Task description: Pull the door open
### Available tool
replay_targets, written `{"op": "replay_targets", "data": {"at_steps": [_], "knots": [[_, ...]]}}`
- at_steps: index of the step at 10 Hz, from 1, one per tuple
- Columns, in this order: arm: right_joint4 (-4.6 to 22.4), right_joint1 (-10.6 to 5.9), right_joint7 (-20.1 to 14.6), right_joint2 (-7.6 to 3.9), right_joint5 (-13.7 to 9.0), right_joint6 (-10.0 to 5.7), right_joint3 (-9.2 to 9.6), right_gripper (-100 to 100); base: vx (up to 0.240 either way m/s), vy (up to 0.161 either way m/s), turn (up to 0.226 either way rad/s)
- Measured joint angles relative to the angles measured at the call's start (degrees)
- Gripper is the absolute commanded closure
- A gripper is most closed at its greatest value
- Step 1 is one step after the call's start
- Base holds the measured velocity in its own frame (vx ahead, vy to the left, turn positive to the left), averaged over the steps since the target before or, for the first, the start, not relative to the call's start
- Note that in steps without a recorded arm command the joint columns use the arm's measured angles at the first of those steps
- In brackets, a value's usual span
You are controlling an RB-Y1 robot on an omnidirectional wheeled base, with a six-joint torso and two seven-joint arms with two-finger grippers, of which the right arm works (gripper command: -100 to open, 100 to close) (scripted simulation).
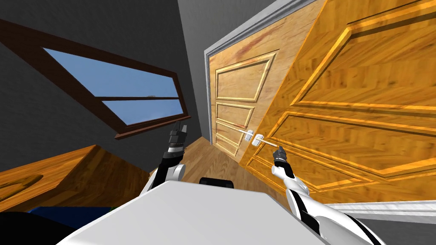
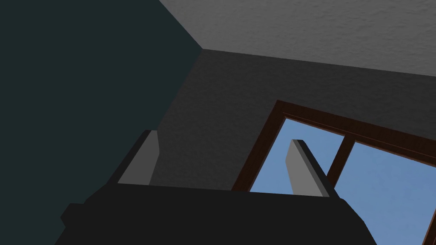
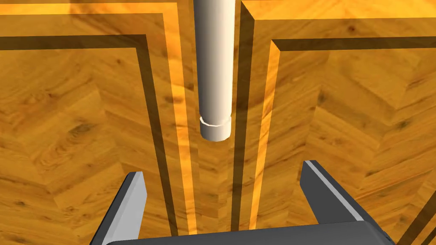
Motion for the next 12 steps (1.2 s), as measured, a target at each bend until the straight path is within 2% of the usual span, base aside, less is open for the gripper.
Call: {"op": "replay_targets", "data": {"at_steps": [3, 4, 9, 12], "knots": [[-0.34, -0.69, -0.03, 0.46, 0.14, 0.04, 0.4, -100, 0.185, 0.016, 0.112], [-0.35, -0.79, -0.12, 0.47, 0.16, 0.04, 0.46, 100, -0.011, -0.003, -0.02], [-0.38, -0.83, -0.06, 0.72, 0.19, 0.09, 0.57, 100, -0.019, -0.002, 0.008], [-1.24, -0.77, -0.43, 0.88, 0.43, 0.21, 1.15, 100, -0.173, -0.047, 0.041]]}}
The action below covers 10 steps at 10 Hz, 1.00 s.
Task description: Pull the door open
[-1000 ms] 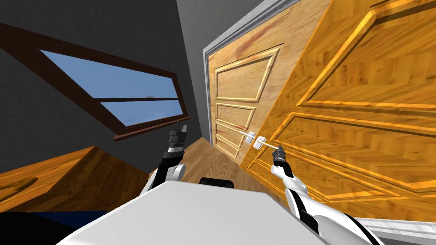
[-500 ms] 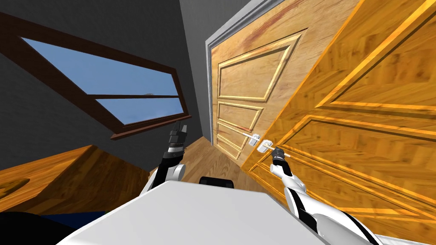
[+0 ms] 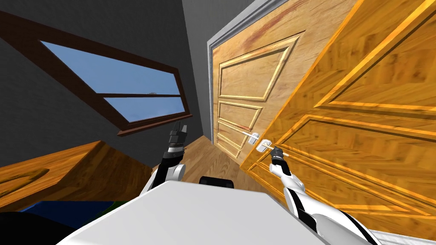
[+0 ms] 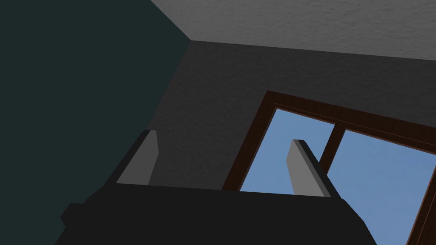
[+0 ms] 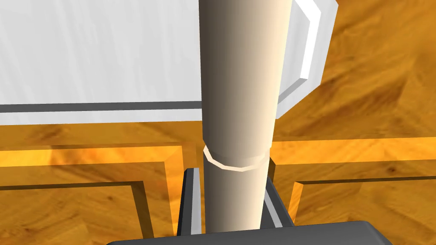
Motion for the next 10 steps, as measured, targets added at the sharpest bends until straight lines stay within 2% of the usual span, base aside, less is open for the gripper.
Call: {"op": "replay_targets", "data": {"at_steps": [3, 4, 5, 6, 8, 10], "knots": [[0.5, -0.7, -1.09, 0.43, 0.86, -0.4, 1.94, 100, -0.194, -0.033, 0.069], [-0.56, -0.44, -1.35, 0.76, 1.11, -0.03, 2.49, 100, -0.226, -0.024, 0.102], [0.97, -1.46, -2.17, 0.53, 1.65, -0.78, 3.72, 100, -0.182, -0.006, 0.059], [0.06, -1.14, -2.49, 0.83, 1.83, -0.66, 4.11, 100, -0.209, -0.013, 0.082], [-3.63, -0.11, -2.72, 1.67, 2.34, 0.98, 5.19, 100, -0.202, -0.032, 0.081], [-1.01, -1.68, -3.86, 1.38, 3.02, -0.43, 6.76, 100, -0.189, 0.01, 0.058]]}}
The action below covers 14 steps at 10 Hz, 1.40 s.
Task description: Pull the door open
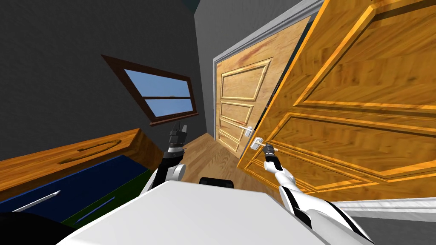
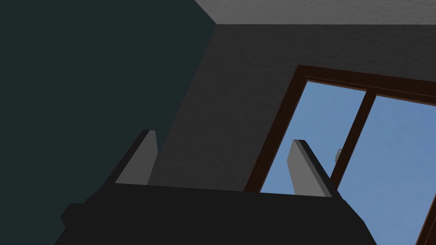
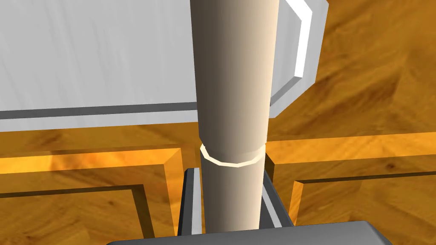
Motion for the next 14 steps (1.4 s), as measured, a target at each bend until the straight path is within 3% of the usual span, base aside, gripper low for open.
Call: {"op": "replay_targets", "data": {"at_steps": [1, 4, 8, 14], "knots": [[-3.22, 1.33, 0.16, 0.53, 0.0, 1.02, -0.1, 100, -0.136, 0.013, 0.022], [-2.57, 0.99, -0.28, 0.49, 0.38, 1.16, 0.83, 100, -0.171, -0.043, 0.043], [-4.92, 1.04, -1.84, 1.03, 1.43, 1.77, 3.55, 100, -0.228, -0.063, 0.085], [-4.95, 0.5, -4.19, 1.63, 3.02, 0.53, 7.63, 100, -0.201, -0.056, 0.061]]}}
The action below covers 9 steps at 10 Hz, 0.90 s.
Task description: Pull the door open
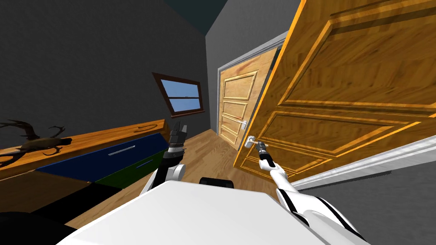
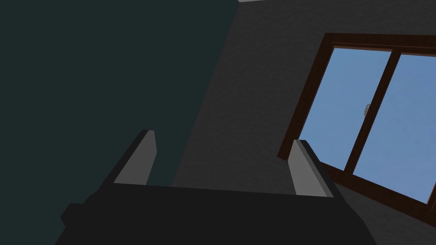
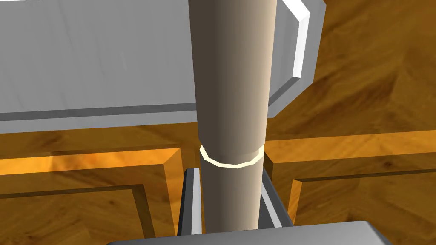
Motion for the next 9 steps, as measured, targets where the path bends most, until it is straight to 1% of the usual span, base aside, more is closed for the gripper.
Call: {"op": "replay_targets", "data": {"at_steps": [1, 2, 4, 5, 6, 9], "knots": [[0.51, -0.31, -0.36, -0.19, 0.18, -0.17, 0.51, 100, -0.188, -0.077, 0.071], [0.09, -0.28, -0.9, -0.34, 0.34, -0.23, 1.05, 100, -0.182, -0.071, 0.074], [-1.77, 0.09, -1.46, -0.21, 0.7, 0.33, 2.0, 100, -0.206, -0.072, 0.07], [-2.23, 0.17, -1.87, -0.23, 0.93, 0.34, 2.66, 100, -0.21, -0.064, 0.063], [-1.13, -0.44, -2.62, -0.4, 1.25, -0.4, 3.6, 100, -0.212, -0.077, 0.063], [-1.84, -0.5, -3.94, -0.33, 2.04, -0.67, 5.69, 100, -0.222, -0.07, 0.067]]}}
